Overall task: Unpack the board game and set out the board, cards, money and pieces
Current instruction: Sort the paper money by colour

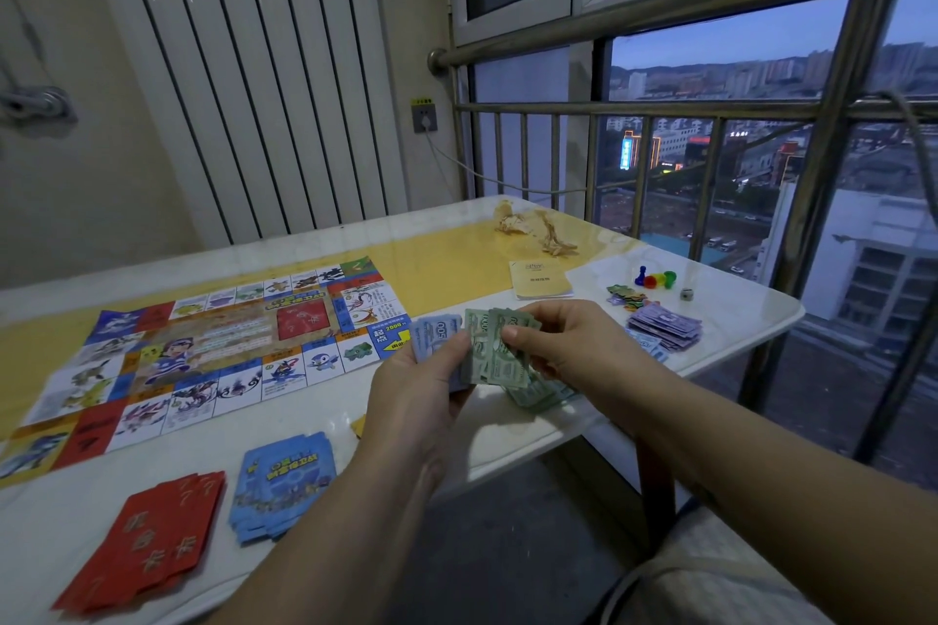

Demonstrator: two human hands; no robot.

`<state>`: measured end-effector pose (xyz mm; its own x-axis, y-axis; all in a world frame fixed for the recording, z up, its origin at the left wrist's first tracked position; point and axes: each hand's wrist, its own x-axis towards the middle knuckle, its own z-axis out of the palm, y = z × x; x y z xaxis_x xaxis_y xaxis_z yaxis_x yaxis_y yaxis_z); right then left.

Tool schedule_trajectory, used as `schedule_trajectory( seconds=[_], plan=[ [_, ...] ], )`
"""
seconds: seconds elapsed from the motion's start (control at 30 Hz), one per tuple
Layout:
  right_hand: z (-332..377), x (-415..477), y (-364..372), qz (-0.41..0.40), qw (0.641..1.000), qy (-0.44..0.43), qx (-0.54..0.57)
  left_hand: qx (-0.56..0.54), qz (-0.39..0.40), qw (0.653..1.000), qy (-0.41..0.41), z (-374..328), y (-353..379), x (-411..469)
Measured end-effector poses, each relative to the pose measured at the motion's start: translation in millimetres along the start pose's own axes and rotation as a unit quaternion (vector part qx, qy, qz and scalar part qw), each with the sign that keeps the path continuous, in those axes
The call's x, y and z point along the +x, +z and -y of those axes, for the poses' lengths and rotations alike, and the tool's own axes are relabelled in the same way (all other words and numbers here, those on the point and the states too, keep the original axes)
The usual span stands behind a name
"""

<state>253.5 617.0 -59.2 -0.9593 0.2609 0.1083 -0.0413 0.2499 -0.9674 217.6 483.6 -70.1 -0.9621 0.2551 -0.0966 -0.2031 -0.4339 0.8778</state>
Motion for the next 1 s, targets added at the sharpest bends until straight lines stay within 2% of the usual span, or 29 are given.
schedule_trajectory(
  seconds=[0.3,0.4,0.47,0.6,0.77,0.83,0.9,0.97,1.0],
  plan=[
    [10.5,-1.9,-6.8,0.042,0.999,-0.004,-0.032,0.038,0.014,0.999,-0.003,2.3,3.9,-2.3],
    [19.6,3.7,-19.6,0.022,0.992,-0.028,-0.122,-0.009,-0.029,0.999,-0.032,-3.0,1.7,-1.0],
    [23.4,8.2,-26.7,0.034,0.97,-0.053,-0.235,-0.056,-0.046,0.996,-0.053,-8.3,0.4,-0.7],
    [14.7,15.4,-16.7,0.111,0.91,-0.06,-0.395,-0.091,-0.043,0.992,-0.074,-15.4,-1.2,-1.0],
    [-9.4,18.1,-5.4,0.067,0.857,-0.087,-0.503,-0.073,-0.009,0.994,-0.085,-11.3,-5.4,-2.3],
    [-12.4,16.6,-6.0,0.02,0.874,-0.12,-0.471,-0.058,0.013,0.995,-0.077,-8.9,-6.6,-2.9],
    [-6.8,12.5,-6.0,-0.024,0.92,-0.146,-0.362,-0.038,0.037,0.996,-0.071,-5.1,-6.2,-3.6],
    [0.8,6.3,-3.1,-0.008,0.972,-0.113,-0.204,-0.016,0.064,0.996,-0.063,-0.9,-2.6,-6.1],
    [2.8,3.3,-1.4,0.01,0.985,-0.091,-0.145,0.001,0.077,0.995,-0.058,0.8,0.0,-8.2]
  ],
)
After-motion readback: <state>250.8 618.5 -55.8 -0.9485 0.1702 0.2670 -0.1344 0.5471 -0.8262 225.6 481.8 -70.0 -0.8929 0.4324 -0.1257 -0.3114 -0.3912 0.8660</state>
